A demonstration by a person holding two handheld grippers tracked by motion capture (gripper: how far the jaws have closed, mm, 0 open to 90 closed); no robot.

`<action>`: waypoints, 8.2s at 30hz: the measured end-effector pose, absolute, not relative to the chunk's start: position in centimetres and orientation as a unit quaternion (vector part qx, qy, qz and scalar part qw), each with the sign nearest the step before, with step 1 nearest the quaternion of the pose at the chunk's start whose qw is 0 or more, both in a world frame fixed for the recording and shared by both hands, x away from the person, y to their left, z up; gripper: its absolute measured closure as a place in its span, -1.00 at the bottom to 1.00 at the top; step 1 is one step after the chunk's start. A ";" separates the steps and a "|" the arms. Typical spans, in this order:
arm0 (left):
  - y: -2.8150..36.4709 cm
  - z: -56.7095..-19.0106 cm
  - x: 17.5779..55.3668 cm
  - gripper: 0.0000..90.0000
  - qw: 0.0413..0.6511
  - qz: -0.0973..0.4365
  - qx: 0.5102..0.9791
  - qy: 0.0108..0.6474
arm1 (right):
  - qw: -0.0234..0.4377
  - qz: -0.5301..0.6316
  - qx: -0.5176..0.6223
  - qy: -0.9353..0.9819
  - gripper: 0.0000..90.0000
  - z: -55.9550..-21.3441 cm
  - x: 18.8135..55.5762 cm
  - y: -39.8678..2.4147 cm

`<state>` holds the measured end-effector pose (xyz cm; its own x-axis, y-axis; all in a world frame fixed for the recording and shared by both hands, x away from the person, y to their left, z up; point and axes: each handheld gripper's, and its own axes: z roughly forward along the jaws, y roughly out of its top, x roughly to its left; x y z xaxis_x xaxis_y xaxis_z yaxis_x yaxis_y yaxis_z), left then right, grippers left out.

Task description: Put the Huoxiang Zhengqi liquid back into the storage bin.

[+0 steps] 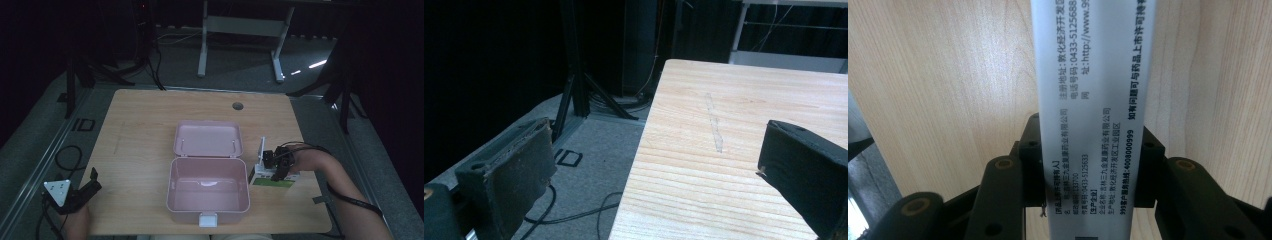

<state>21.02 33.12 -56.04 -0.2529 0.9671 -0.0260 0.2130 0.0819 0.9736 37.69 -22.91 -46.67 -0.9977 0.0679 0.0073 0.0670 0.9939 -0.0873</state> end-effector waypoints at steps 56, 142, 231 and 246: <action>33.2 -56.0 21.0 -0.96 0.386 0.488 0.466 0.629 | 0.050 0.055 -0.030 -0.997 0.37 -41.4 30.2 -23.2; 33.2 -56.0 20.9 -0.96 0.387 0.489 0.469 0.626 | -0.003 0.029 0.068 -0.997 0.37 -29.7 27.2 -6.8; 33.1 -56.1 21.1 -0.96 0.380 0.490 0.479 0.622 | 0.027 -0.095 -0.006 -0.995 -0.70 -39.1 30.5 -8.4; 33.0 -56.1 21.1 -0.96 0.379 0.490 0.480 0.621 | -0.100 -0.256 -0.063 -0.959 -0.71 -36.7 30.9 -14.0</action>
